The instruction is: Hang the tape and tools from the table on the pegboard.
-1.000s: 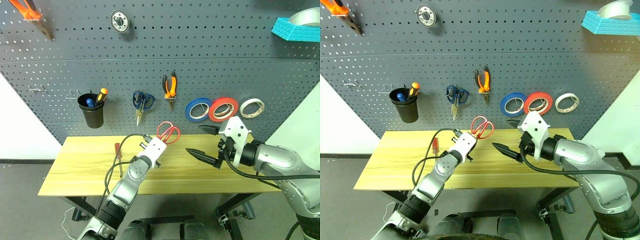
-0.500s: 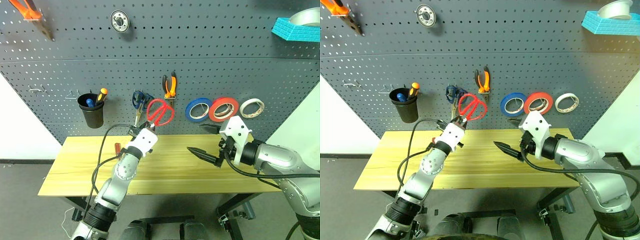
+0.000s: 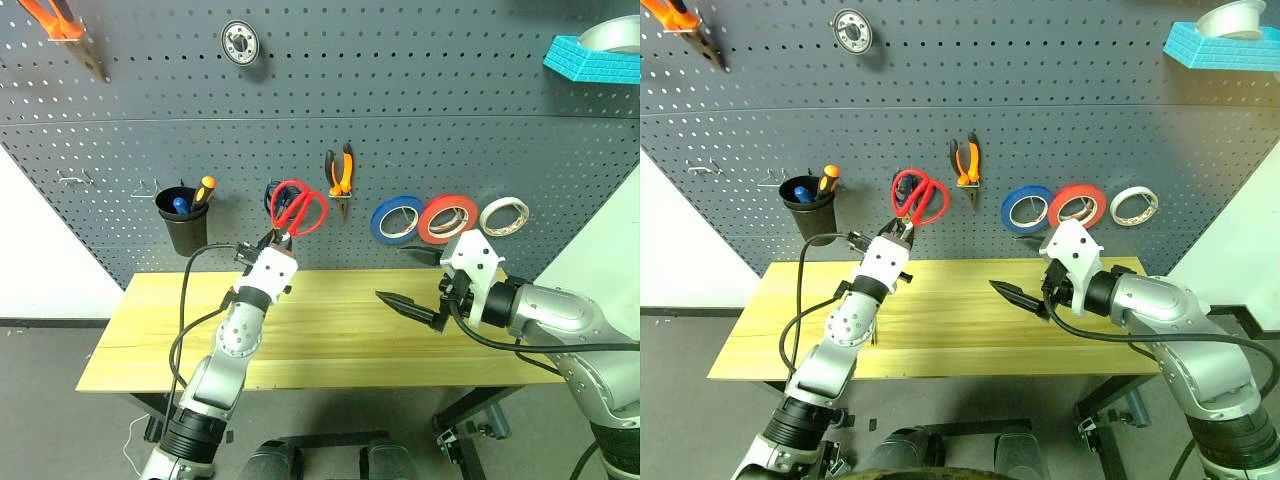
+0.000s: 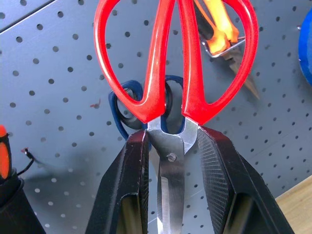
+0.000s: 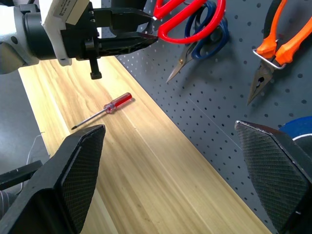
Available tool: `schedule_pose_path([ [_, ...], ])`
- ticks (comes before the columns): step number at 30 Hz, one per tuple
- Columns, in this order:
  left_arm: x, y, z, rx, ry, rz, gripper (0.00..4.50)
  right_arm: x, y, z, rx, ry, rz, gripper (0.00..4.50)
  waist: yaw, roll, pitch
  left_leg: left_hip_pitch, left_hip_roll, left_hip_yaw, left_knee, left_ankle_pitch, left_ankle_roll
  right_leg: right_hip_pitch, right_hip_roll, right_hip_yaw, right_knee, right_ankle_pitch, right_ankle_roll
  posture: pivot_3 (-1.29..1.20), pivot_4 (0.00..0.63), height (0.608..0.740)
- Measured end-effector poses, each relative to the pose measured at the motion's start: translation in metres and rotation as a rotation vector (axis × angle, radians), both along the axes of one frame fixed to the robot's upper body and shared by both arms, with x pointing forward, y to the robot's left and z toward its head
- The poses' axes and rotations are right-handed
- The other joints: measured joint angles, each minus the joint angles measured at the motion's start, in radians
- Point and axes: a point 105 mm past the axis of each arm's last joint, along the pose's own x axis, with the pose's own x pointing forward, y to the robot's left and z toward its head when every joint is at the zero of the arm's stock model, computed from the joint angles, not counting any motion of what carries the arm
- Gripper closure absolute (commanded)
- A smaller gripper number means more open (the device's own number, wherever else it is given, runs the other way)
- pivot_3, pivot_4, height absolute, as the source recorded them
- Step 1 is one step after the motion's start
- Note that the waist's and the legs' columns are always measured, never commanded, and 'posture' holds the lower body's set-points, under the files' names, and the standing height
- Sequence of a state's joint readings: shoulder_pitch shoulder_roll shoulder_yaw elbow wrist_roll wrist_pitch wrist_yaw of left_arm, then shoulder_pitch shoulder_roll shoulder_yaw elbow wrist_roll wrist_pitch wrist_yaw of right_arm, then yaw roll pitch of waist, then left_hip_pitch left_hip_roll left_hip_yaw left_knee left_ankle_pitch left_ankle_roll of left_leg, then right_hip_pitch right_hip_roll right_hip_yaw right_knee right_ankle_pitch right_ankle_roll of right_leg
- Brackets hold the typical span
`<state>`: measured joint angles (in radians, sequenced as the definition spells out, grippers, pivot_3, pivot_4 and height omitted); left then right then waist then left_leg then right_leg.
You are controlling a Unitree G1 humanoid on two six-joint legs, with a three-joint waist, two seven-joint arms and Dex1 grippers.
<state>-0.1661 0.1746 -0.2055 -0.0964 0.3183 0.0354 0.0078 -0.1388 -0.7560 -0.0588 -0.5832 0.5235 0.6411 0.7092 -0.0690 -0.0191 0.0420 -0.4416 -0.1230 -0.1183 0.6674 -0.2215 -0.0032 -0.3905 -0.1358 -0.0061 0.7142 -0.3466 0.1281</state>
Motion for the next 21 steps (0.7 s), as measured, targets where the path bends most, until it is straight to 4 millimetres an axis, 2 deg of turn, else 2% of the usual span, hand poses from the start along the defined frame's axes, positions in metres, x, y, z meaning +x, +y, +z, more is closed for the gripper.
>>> schedule_pose_path([
  [21, 0.007, 0.027, -0.011, 0.005, 0.030, 0.098, 3.39, 0.000, -0.001, 0.000, -0.006, -0.002, -0.003, 0.00, 0.000, 0.000, 0.000, 0.000, 0.000, 0.000, 0.000, 0.000, 0.000, 0.000, 0.000, 0.000, 0.000, 0.000, 0.000, -0.17, 0.000, 0.680],
])
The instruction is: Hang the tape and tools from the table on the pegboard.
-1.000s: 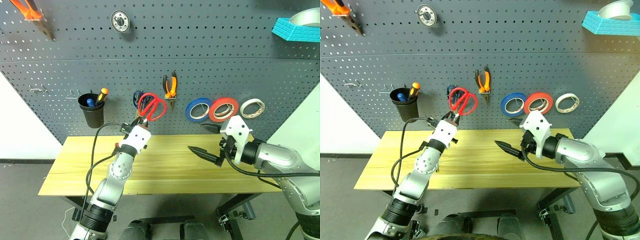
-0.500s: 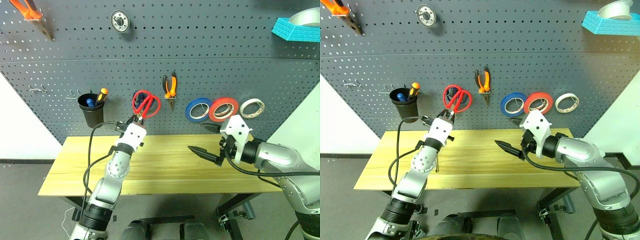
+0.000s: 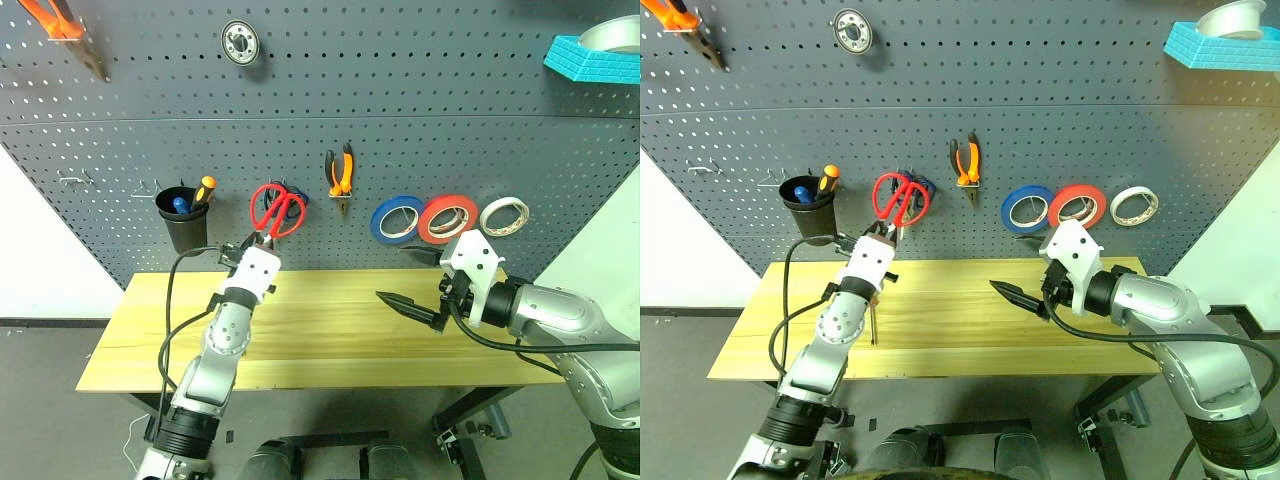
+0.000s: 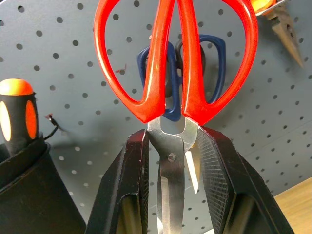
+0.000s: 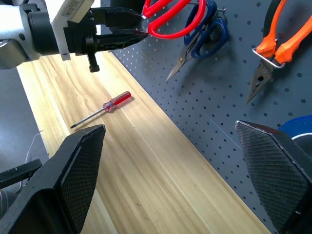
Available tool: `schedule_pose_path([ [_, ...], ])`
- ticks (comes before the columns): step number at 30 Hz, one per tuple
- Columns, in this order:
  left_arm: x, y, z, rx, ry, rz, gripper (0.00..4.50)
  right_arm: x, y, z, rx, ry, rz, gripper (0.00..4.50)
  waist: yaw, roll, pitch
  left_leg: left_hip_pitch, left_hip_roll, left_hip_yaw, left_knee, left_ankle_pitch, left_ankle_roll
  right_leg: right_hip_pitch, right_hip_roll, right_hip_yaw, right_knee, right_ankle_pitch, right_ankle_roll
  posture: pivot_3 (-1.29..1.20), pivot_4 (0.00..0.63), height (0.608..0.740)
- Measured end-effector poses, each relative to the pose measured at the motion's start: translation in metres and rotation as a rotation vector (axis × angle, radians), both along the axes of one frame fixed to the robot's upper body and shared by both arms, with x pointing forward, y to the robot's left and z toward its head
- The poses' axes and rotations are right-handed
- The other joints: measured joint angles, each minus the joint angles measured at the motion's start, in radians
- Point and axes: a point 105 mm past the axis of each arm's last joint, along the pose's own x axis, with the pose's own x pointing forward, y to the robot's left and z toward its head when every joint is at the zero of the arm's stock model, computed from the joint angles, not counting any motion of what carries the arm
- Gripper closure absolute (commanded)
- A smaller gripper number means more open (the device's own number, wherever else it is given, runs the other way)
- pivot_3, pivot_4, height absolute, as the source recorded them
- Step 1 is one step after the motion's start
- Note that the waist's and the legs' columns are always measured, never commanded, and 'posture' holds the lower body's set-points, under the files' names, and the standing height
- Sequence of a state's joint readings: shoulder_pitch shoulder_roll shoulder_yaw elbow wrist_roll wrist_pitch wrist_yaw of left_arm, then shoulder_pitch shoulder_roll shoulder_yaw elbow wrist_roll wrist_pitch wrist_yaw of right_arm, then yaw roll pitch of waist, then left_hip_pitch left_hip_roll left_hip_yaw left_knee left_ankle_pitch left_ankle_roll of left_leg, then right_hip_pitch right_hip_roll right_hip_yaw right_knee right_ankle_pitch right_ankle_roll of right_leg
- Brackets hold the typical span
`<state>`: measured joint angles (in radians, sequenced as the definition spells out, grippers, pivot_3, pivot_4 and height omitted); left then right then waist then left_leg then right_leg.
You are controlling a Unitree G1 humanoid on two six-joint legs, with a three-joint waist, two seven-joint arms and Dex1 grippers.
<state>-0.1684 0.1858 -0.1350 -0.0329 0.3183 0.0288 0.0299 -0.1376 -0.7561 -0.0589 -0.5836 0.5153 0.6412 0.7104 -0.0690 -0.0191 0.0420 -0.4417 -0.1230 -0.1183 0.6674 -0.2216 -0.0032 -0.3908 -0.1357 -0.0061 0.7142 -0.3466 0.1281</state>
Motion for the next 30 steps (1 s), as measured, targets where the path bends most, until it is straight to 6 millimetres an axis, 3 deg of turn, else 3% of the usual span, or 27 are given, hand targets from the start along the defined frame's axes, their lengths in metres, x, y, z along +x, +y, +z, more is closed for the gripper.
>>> schedule_pose_path([
  [14, 0.015, 0.000, -0.005, 0.007, 0.000, 0.012, 3.39, -0.002, -0.001, -0.001, 0.003, 0.007, -0.002, 0.00, -0.001, 0.000, 0.000, 0.000, 0.000, 0.000, 0.000, 0.000, 0.000, 0.000, 0.000, 0.000, 0.000, 0.000, 0.000, -0.19, 0.000, 0.680],
  [30, 0.031, -0.009, -0.010, 0.000, -0.002, -0.009, 3.40, -0.016, -0.002, 0.027, 0.143, -0.048, 0.048, 0.00, -0.003, 0.000, 0.000, 0.000, 0.000, 0.000, 0.000, 0.000, 0.000, 0.000, 0.000, 0.000, 0.000, 0.000, 0.000, -0.20, 0.000, 0.680],
])
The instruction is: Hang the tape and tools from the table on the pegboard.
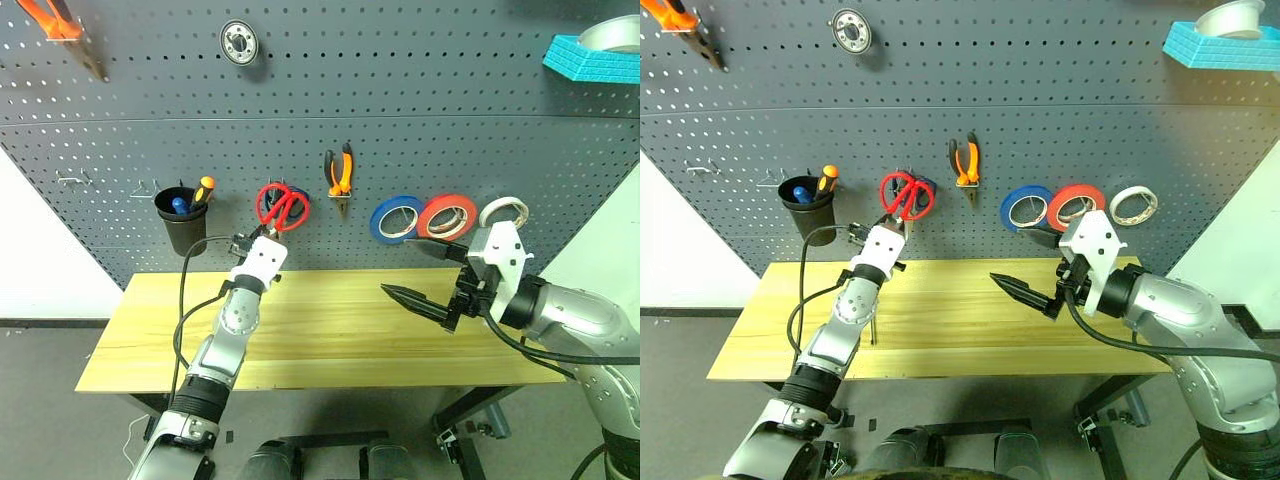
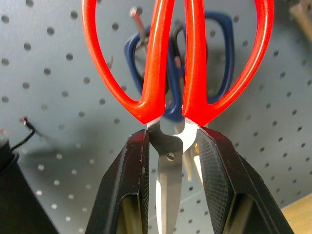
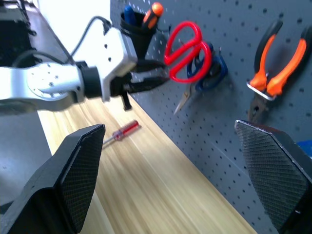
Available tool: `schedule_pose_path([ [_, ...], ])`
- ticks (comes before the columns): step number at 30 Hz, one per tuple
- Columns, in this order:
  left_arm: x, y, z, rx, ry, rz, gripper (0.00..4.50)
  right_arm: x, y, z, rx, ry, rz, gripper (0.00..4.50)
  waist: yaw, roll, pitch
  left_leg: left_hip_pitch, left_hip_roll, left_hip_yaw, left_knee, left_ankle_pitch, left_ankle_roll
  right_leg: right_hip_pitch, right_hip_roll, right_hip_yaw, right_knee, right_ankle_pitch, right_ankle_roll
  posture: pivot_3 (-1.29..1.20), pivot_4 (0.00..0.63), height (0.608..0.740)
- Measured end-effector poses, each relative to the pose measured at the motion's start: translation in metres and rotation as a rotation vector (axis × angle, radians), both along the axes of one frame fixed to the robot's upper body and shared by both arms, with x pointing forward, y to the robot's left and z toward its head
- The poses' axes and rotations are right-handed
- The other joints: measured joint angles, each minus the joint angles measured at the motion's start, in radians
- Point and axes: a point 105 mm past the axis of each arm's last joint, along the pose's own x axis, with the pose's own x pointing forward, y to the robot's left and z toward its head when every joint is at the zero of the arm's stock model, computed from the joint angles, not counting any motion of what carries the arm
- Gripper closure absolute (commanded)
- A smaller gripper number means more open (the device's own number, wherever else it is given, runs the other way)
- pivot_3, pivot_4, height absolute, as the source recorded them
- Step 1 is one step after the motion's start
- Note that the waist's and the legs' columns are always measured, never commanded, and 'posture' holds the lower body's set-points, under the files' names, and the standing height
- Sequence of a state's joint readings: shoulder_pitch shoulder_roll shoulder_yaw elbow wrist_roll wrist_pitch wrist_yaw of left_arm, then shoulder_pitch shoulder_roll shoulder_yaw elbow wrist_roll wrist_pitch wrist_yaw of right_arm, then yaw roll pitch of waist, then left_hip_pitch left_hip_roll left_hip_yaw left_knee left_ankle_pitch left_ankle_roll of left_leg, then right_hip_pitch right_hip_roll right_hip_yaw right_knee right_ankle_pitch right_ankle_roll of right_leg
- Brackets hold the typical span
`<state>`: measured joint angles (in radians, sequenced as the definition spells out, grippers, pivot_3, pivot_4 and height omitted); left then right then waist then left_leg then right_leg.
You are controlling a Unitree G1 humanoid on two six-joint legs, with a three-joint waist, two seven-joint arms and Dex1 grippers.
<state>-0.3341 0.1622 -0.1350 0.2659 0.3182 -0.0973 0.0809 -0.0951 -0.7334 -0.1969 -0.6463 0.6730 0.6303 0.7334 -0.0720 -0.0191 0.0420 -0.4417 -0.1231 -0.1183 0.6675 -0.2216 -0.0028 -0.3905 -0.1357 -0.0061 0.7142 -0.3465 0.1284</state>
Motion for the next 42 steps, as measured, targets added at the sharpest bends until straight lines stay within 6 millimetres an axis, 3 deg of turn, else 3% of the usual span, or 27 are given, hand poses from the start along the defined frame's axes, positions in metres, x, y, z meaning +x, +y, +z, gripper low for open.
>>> schedule_pose_path([
  [4, 0.000, 0.000, 0.000, -0.001, -0.003, -0.002, 3.40, -0.003, -0.001, 0.004, 0.027, -0.005, 0.014, 0.00, 0.000, 0.000, 0.000, 0.000, 0.000, 0.000, 0.000, 0.000, 0.000, 0.000, 0.000, 0.000, 0.000, 0.000, 0.000, -0.20, 0.000, 0.680],
  [12, 0.000, 0.000, -0.001, -0.001, 0.000, -0.002, 3.40, -0.015, -0.002, 0.035, 0.136, -0.088, 0.070, 0.00, 0.000, 0.000, 0.000, 0.000, 0.000, 0.000, 0.000, 0.000, 0.000, 0.000, 0.000, 0.000, 0.000, 0.000, 0.000, -0.20, 0.000, 0.680],
  [23, 0.003, 0.007, -0.015, -0.006, 0.051, 0.038, 3.40, -0.016, -0.002, 0.032, 0.146, -0.072, 0.067, 0.00, 0.000, 0.000, 0.000, 0.000, 0.000, 0.000, 0.000, 0.000, 0.000, 0.000, 0.000, 0.000, 0.000, 0.000, 0.000, -0.20, 0.000, 0.680],
  [33, 0.018, 0.013, -0.021, -0.002, 0.078, 0.090, 3.40, -0.016, -0.003, 0.032, 0.144, -0.071, 0.059, 0.00, 0.000, 0.000, 0.000, 0.000, 0.000, 0.000, 0.000, 0.000, 0.000, 0.000, 0.000, 0.000, 0.000, 0.000, 0.000, -0.22, 0.000, 0.680],
  [42, 0.031, 0.001, -0.023, -0.029, 0.092, 0.080, 3.40, -0.018, -0.002, 0.031, 0.137, -0.072, 0.057, 0.00, -0.001, 0.000, 0.000, 0.000, 0.000, 0.000, 0.000, 0.000, 0.000, 0.000, 0.000, 0.000, 0.000, 0.000, 0.001, -0.23, 0.000, 0.680],
])
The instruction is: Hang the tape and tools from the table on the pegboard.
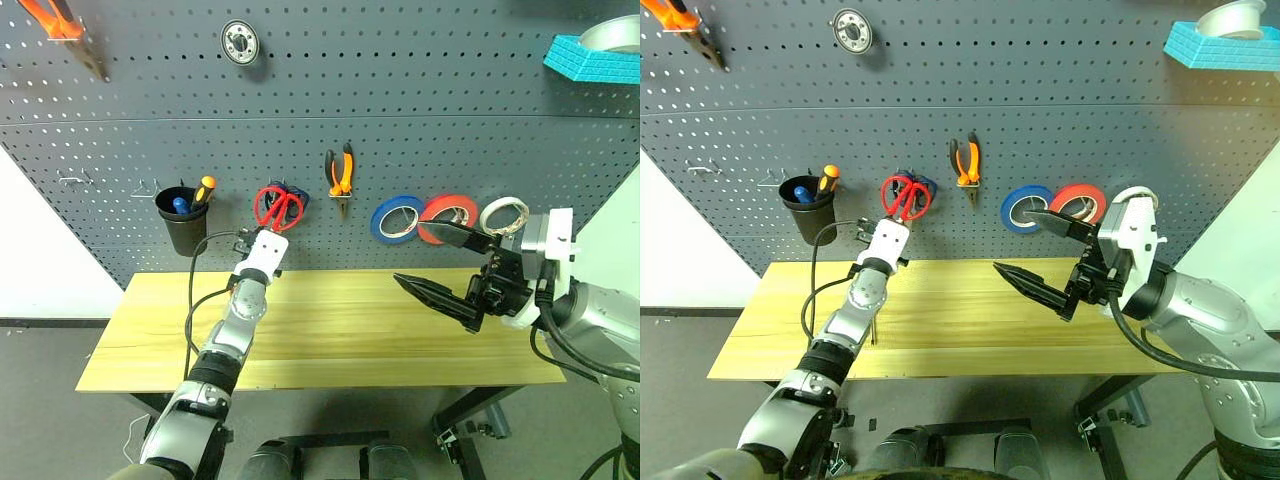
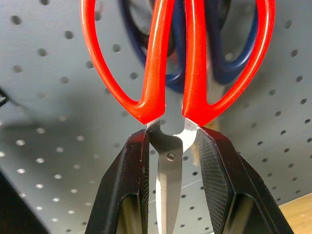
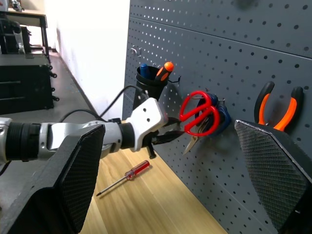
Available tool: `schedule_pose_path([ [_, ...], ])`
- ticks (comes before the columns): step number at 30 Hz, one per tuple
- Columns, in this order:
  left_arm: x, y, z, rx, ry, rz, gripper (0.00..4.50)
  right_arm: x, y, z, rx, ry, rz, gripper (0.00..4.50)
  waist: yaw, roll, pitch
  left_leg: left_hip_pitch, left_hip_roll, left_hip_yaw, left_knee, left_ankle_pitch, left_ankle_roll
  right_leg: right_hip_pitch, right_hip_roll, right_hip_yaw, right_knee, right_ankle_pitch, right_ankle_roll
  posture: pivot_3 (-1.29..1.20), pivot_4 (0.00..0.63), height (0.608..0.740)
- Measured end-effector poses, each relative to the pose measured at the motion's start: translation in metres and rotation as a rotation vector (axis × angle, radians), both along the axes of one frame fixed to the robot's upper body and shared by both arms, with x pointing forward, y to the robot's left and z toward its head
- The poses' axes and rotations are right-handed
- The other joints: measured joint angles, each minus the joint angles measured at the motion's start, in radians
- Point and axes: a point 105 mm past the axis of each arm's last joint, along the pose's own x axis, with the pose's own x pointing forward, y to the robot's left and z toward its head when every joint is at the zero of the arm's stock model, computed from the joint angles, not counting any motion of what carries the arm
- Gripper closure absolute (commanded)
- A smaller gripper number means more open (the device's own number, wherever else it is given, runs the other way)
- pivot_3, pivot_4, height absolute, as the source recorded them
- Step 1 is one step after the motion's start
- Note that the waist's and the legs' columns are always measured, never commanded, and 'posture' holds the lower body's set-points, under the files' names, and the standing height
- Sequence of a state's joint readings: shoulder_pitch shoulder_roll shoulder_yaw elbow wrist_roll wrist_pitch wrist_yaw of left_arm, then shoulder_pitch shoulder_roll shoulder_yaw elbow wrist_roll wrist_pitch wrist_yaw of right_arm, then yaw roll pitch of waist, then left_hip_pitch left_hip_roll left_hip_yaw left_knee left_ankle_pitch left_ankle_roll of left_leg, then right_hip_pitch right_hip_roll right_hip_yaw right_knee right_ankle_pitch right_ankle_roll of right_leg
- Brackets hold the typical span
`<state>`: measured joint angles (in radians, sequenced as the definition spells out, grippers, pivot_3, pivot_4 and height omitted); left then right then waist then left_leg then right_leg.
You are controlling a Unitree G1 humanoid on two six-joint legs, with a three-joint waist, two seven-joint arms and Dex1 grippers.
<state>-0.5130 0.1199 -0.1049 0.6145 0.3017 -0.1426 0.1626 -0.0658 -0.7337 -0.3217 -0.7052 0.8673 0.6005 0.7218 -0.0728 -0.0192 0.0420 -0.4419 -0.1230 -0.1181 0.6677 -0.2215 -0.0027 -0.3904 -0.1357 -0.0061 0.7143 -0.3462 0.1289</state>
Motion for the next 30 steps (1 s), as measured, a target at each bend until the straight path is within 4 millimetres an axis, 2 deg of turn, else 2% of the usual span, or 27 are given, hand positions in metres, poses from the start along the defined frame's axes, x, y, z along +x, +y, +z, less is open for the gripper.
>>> schedule_pose_path([
  [2, 0.001, -0.002, 0.000, -0.006, 0.001, 0.000, 3.40, 0.000, 0.000, -0.001, 0.000, 0.005, -0.005, 0.00, -0.002, 0.000, 0.000, 0.000, 0.000, 0.000, 0.000, 0.000, 0.000, 0.000, 0.000, 0.000, 0.000, 0.000, 0.000, -0.22, 0.000, 0.680],
  [11, 0.001, -0.004, -0.001, -0.041, -0.007, -0.004, 0.50, 0.001, -0.001, -0.002, 0.001, 0.008, -0.016, 0.00, -0.003, 0.000, 0.000, 0.000, 0.000, 0.000, 0.000, 0.000, 0.000, 0.000, 0.000, 0.000, 0.000, 0.000, 0.000, -0.22, 0.000, 0.680],
  [17, -0.010, 0.002, -0.016, -0.024, 0.041, -0.014, 0.50, 0.002, -0.002, -0.003, -0.010, 0.006, -0.027, 0.00, -0.007, 0.000, 0.000, 0.000, 0.000, 0.000, 0.000, 0.000, 0.000, 0.000, 0.000, 0.000, 0.000, 0.000, 0.000, -0.22, 0.000, 0.680],
  [23, -0.040, 0.015, -0.033, 0.010, 0.132, -0.035, 0.50, 0.002, -0.001, -0.005, -0.012, 0.008, -0.028, 0.00, -0.015, 0.000, 0.000, 0.000, 0.000, 0.000, 0.000, 0.000, 0.000, 0.000, 0.000, 0.000, 0.000, 0.000, 0.000, -0.21, 0.000, 0.680],
  [27, -0.058, 0.038, -0.041, -0.009, 0.224, 0.045, 0.50, 0.000, -0.002, -0.007, -0.015, 0.015, -0.031, 0.00, -0.023, 0.001, -0.001, 0.000, 0.000, 0.000, 0.000, 0.000, 0.000, 0.000, 0.000, 0.000, 0.000, 0.000, 0.000, -0.20, 0.000, 0.680],
  [30, -0.060, 0.056, -0.044, -0.047, 0.281, 0.127, 0.50, 0.000, -0.001, -0.007, -0.014, 0.012, -0.028, 0.00, -0.023, 0.002, -0.001, 0.001, 0.000, 0.000, 0.000, -0.001, -0.001, 0.000, 0.000, 0.000, 0.001, 0.000, 0.000, -0.20, 0.000, 0.680],
])
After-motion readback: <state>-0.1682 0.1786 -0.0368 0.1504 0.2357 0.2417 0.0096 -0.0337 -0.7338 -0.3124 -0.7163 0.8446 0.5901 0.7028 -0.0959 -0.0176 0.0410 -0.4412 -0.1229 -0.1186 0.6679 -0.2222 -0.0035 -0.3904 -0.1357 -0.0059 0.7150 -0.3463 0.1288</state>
